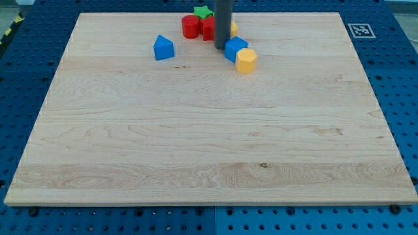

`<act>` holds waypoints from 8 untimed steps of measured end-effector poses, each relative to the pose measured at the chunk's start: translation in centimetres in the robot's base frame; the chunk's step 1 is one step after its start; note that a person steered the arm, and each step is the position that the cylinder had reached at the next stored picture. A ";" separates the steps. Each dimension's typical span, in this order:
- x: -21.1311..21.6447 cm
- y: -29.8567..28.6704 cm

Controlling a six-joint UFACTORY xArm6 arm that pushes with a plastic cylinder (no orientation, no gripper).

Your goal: Separate the yellow hexagon form the blue cube

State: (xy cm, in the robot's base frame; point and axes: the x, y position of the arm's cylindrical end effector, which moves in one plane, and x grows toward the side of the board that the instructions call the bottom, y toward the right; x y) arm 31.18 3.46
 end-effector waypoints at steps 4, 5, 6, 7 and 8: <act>4.5 1.3; 2.6 3.4; 4.0 10.6; 7.2 13.6; 10.2 13.7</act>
State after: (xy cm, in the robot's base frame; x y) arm 41.38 17.12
